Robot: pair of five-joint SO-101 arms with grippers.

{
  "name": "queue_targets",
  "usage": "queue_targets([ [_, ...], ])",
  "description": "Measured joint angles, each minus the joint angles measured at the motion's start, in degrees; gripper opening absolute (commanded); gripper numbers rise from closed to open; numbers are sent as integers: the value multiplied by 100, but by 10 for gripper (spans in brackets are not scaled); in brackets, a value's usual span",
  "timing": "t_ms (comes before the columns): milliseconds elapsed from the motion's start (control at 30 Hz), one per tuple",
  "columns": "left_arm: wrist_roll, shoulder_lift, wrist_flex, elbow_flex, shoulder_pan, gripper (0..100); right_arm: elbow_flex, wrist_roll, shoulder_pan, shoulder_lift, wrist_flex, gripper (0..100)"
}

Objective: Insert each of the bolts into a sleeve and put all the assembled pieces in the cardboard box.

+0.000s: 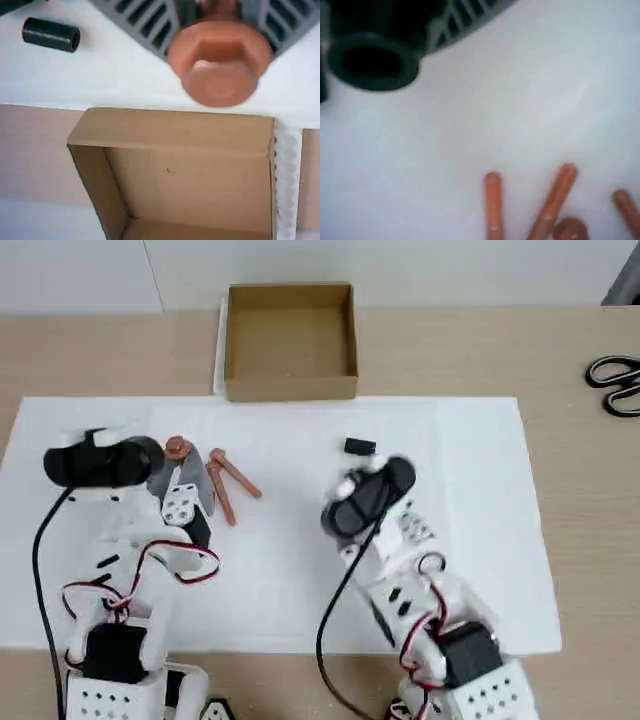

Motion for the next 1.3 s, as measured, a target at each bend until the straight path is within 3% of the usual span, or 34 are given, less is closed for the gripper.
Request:
queue_targets([
  [167,0,-132,-105,466,105,6,844,-360,-149,-967,-202,4],
  [367,0,-185,-976,941,1073,6,1336,-1248,-299,-1266,-501,4],
  [700,0,-202,-1952,941,1943,7,1741,-1609,-1143,-1284,-993,4],
  [833,105,-202,-1732,941,2136,7,1741,-1609,-1231,-1284,-993,4],
  [1000,870,-202,-1213,809,2136,7,1741,-1609,-1231,-1284,-1002,4],
  [1300,985,88,-879,440,2136,7,1741,-1609,-1231,-1284,-1020,4],
])
